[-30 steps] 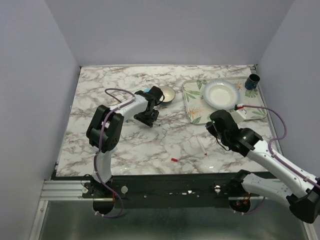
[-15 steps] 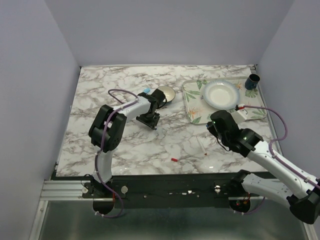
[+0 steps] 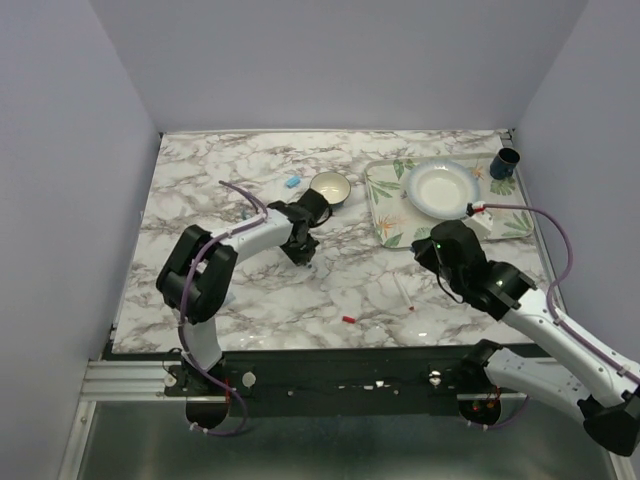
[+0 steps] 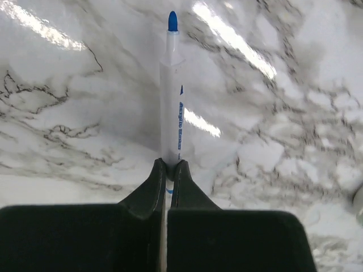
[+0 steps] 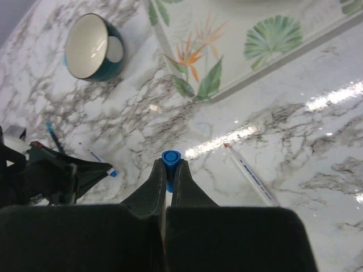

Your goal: Insert the pens into the pen caps

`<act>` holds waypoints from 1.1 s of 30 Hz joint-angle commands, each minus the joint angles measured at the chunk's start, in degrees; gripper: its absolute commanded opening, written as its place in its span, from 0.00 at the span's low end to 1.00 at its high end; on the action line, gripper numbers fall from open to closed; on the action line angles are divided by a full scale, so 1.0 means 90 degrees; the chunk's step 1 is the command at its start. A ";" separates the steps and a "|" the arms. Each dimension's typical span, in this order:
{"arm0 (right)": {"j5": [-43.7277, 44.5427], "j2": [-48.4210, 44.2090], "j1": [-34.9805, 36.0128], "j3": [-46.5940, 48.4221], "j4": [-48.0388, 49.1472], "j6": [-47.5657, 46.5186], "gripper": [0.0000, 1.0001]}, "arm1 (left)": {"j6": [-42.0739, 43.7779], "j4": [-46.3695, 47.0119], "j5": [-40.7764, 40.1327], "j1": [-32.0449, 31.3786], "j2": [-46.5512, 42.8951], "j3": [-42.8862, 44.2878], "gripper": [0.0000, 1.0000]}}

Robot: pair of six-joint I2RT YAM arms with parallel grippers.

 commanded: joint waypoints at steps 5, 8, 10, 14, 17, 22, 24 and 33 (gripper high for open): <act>-0.1854 -0.0969 -0.0012 -0.0004 0.1691 -0.2344 0.01 | 0.4186 0.2993 0.1501 -0.0305 -0.3443 -0.1390 0.00; -0.2606 -0.0960 -0.0012 0.0143 0.2002 -0.2784 0.01 | 0.4783 0.3557 0.2363 -0.0305 -0.4597 -0.1968 0.00; -0.2999 -0.1037 -0.0012 0.0134 0.2315 -0.2981 0.01 | 0.5367 0.3549 0.2843 -0.0315 -0.5020 -0.2047 0.00; -0.3817 -0.0960 -0.0012 0.0309 0.3057 -0.3283 0.01 | 0.6335 0.3256 0.3477 -0.0315 -0.5792 -0.2183 0.00; -0.4423 -0.0698 -0.0012 0.0563 0.3583 -0.3430 0.01 | 0.6766 0.3401 0.3956 -0.0315 -0.6134 -0.2515 0.00; -0.4953 -0.0247 -0.0012 0.1099 0.3849 -0.3548 0.01 | 0.6748 0.3606 0.4269 -0.0315 -0.6457 -0.2740 0.00; -0.5041 -0.0043 -0.0012 0.1198 0.4025 -0.3557 0.01 | 0.6719 0.3743 0.4386 -0.0315 -0.6584 -0.2818 0.00; -0.5939 0.0817 -0.0002 0.1765 0.4416 -0.3577 0.01 | 0.6816 0.3763 0.4816 -0.0305 -0.6614 -0.2877 0.00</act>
